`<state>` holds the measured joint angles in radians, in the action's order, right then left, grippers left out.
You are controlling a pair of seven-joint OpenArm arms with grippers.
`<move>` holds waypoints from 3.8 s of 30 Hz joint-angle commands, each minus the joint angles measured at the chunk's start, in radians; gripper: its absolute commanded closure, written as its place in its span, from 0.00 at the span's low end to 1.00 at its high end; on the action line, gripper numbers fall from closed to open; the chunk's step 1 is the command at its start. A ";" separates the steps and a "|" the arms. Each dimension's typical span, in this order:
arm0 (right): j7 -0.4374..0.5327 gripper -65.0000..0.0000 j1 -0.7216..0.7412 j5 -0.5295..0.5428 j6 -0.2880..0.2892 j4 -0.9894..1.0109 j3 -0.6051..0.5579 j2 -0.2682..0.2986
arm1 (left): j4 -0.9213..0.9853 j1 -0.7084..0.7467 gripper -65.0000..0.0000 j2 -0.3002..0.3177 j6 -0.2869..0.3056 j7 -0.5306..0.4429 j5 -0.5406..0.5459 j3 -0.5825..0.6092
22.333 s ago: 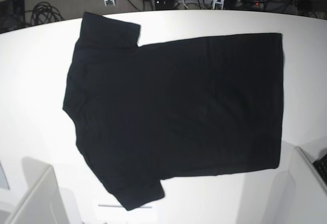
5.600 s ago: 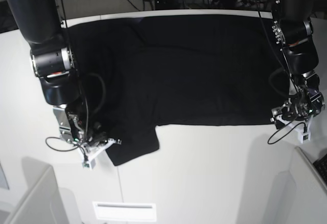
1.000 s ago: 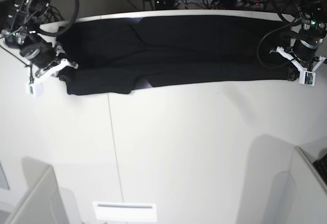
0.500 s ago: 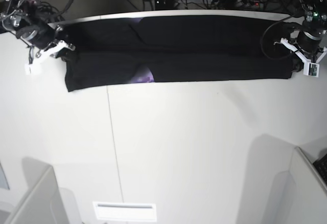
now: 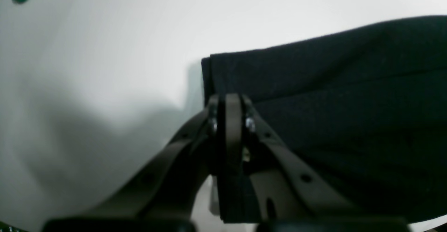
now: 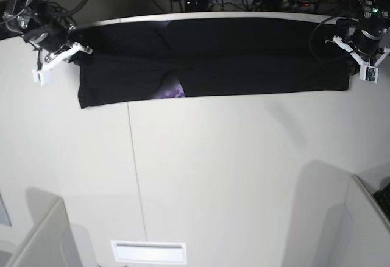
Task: Fold the T-shirt properly
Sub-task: 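Release the hem and regrasp the folded strip's ends with both grippers, then lift the strip end with the left gripper and fold it toward the right gripper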
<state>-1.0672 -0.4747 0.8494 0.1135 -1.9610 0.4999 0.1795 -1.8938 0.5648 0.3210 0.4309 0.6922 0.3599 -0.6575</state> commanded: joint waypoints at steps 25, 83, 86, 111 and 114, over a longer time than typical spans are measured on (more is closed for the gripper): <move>0.224 0.83 0.054 -0.042 0.008 0.045 -0.079 0.008 | -0.060 0.008 0.37 -0.018 -0.004 -0.026 0.004 -0.020; 0.213 1.00 0.537 -0.514 0.004 0.622 -0.166 -0.036 | 0.454 -0.389 1.00 -0.150 -0.010 -0.024 -0.009 0.037; 0.204 1.00 0.572 -0.513 0.004 0.622 -0.166 -0.036 | 0.431 -0.420 1.00 -0.148 -0.010 0.028 -0.009 0.028; 0.100 1.00 0.405 -0.508 0.117 0.116 -0.165 -0.113 | 0.107 -0.317 0.75 -0.136 -0.004 0.139 0.006 -0.195; 0.100 1.00 0.394 -0.508 0.144 0.111 -0.165 -0.114 | 0.168 -0.320 0.35 -0.132 -0.004 0.136 0.046 -0.196</move>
<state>-0.9886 -0.0952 0.3351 0.2546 -1.8309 0.3325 0.0566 -1.7081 0.2497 0.1745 0.4206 0.8505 0.3874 -0.8513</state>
